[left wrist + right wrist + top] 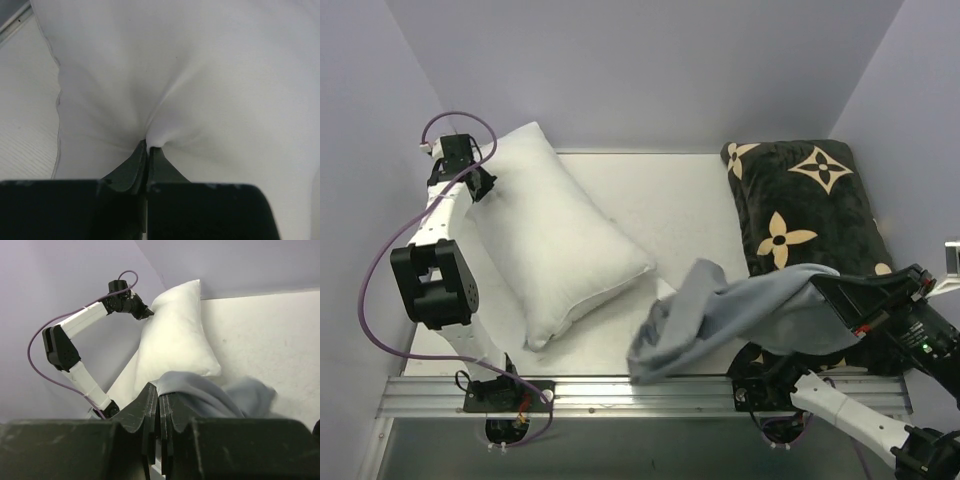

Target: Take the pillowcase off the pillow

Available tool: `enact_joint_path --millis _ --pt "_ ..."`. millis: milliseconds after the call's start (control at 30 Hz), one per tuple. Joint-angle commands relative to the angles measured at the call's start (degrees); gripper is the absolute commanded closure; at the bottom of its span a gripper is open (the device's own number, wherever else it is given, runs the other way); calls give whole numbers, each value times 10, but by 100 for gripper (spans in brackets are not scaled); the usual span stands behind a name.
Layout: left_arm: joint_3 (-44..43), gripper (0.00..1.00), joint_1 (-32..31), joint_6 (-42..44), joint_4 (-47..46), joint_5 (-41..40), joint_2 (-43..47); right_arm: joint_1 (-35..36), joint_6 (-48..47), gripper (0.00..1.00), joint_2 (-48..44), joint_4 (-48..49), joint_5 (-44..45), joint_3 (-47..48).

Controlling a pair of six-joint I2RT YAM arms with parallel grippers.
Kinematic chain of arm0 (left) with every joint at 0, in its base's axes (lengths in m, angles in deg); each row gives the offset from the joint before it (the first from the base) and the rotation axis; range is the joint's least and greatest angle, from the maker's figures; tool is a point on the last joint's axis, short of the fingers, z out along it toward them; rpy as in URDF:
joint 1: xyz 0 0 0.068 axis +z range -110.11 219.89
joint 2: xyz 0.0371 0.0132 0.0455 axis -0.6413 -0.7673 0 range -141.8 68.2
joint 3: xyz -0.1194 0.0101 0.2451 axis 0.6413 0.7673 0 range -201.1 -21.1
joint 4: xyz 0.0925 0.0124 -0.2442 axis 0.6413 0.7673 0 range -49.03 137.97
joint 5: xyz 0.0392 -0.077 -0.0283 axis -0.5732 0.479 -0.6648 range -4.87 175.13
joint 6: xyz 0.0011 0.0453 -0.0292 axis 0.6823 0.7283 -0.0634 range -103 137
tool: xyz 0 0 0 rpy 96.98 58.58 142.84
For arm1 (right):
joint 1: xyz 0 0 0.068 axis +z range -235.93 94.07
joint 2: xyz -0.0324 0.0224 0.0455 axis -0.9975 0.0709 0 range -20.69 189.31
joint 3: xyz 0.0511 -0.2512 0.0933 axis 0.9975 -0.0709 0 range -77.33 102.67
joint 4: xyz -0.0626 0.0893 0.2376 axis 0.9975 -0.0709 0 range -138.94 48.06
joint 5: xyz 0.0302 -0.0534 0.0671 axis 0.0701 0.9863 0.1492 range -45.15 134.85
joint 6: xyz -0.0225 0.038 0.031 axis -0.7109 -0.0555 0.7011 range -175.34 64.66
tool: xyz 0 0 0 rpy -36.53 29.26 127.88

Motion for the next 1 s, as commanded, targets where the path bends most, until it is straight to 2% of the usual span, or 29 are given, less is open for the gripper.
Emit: enact_joint_path --millis 0,167,267,367,500,600,733,867,967 --pt "-8 100 3 23 -26 -42 -8 -2 -8 100 28 47 -12 -27" --pt "13 100 -16 38 -43 13 2 -3 -4 100 93 125 -79 -58" --pt "15 100 -27 46 -34 14 9 -2 -8 100 155 165 -93 -52" --pt "25 100 -41 52 -29 14 19 -1 -33 100 234 181 -82 -24" --pt "43 100 -60 55 -24 1 41 -13 -74 100 353 181 -54 90" --pt "58 100 -66 53 -23 -5 55 -57 -72 100 423 180 -98 148" --pt "71 100 -66 51 -24 -2 74 -144 -50 100 474 178 -159 210" --pt "88 100 -66 50 -29 -3 92 -273 -8 100 502 183 -240 245" --pt "91 100 -67 54 -31 -6 95 -301 3 100 526 181 -244 281"
